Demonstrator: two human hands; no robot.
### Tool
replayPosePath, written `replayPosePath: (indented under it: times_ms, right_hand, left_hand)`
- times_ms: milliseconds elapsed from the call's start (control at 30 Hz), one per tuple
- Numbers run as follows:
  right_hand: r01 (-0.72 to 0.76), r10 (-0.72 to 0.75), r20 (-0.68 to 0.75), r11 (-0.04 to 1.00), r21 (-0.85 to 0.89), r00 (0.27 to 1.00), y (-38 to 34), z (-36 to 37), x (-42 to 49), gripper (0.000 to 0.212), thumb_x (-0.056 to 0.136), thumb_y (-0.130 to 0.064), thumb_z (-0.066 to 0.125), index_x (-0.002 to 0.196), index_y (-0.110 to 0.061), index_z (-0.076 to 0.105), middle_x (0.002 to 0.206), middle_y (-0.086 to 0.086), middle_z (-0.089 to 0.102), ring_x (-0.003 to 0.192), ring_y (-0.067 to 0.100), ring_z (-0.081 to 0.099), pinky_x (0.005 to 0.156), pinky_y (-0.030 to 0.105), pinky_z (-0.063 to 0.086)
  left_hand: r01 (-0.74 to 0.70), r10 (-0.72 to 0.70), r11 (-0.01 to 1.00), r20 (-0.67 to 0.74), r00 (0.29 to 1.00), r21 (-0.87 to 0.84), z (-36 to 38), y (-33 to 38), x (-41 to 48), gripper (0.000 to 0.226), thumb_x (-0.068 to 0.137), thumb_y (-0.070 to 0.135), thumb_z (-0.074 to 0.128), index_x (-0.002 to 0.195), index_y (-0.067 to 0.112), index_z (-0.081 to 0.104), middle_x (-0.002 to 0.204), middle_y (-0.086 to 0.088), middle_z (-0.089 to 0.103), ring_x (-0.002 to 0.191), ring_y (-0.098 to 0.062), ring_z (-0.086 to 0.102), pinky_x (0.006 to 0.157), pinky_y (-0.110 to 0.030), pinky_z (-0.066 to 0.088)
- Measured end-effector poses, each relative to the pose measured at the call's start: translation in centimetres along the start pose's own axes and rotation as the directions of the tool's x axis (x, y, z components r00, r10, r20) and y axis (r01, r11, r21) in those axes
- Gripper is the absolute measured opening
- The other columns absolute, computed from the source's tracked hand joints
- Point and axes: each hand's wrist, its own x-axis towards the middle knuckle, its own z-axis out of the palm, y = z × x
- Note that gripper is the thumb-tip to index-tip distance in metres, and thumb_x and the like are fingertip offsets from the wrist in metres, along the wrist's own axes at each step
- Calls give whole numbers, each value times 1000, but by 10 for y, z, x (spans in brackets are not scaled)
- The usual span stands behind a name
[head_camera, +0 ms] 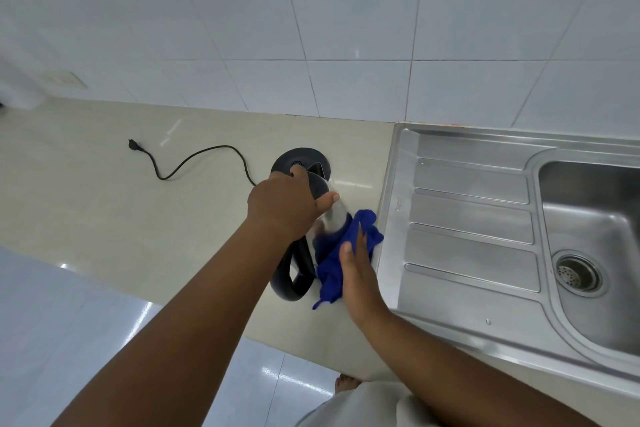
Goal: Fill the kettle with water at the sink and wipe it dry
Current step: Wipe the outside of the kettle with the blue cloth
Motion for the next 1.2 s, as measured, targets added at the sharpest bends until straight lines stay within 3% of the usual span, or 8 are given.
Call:
replayPosePath:
  times_ms: [233,333,467,667,733,900,1100,1200]
  right_hand:
    - [287,-271,97,928,-237,958,-23,-1,-13,85,93,-74,24,160,-25,5,169,-16,2,154,-4,2,124,18,8]
    - [142,-137,45,980,-139,990,-6,-7,0,87,87,-77,30,159,-35,8,166,-24,8,151,-7,10,127,26,14]
    - [-159,159,10,987,22,987,-2,-19,25,111,63,-101,38,154,-38,31,160,-5,39,148,18,38,123,47,30]
    - [263,-247,94,935,-237,964,-27,-2,-10,80,96,-68,28,161,-29,4,169,-15,1,156,4,4,125,27,13]
    - [227,-219,59,938,-264,974,-10,-3,-4,81,94,-67,30,160,-29,4,166,-25,-1,153,-6,0,124,19,9]
    - [-142,143,6,988,-53,990,3,-19,27,99,71,-97,33,153,-42,29,161,-5,36,150,18,33,123,50,28]
    - [133,-131,28,988,-73,991,-22,-11,7,89,89,-76,35,161,-30,8,167,-10,21,153,12,26,122,38,27]
    - [86,-79,55,985,-150,995,0,-17,13,82,90,-77,35,159,-40,10,166,-14,21,153,12,25,124,48,26]
  left_hand:
    - [-146,145,989,77,987,14,-6,3,5,87,88,76,34,154,22,16,139,-19,46,99,-34,63,66,-36,39]
    - [-180,177,983,98,979,23,-8,-2,6,87,88,75,37,154,23,14,144,-19,43,102,-35,63,70,-37,43]
    - [-225,224,974,138,965,-4,-11,-9,8,86,88,72,43,155,27,12,149,-19,37,106,-36,62,77,-39,49]
    - [-295,297,955,176,939,-37,-12,-11,9,82,88,62,55,153,33,15,153,-14,33,110,-36,59,77,-38,48]
    - [-308,311,950,187,932,-49,-13,-12,10,83,87,60,56,153,34,14,152,-13,34,112,-36,58,81,-40,49]
    - [-326,337,941,232,913,-88,-18,-18,13,85,86,53,60,155,39,12,159,-9,27,122,-36,54,89,-42,52]
    - [-379,420,906,283,862,-188,-19,-23,19,89,79,41,73,150,50,21,165,2,16,141,-37,34,109,-51,42]
    - [-405,442,896,278,853,-181,-20,-24,20,88,78,35,75,147,55,24,166,6,13,141,-38,30,109,-52,41]
